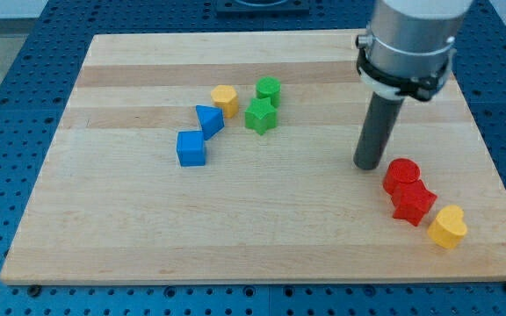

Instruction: Move the yellow hexagon and red circle towards the center

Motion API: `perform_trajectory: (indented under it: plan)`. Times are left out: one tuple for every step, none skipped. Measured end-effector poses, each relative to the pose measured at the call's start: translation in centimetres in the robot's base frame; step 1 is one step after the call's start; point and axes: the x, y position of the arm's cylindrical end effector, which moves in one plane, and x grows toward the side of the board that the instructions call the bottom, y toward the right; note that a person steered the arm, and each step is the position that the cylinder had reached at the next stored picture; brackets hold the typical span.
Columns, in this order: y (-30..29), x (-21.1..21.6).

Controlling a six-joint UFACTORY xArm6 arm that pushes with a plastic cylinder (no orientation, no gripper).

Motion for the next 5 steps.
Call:
perform_trajectory:
  plan:
    - [0.0,-4.6]
    - [-1.0,-9.4]
    - [-3.9,-13.1]
    - [-8.2,-16.1]
    - [-13.5,-16.8]
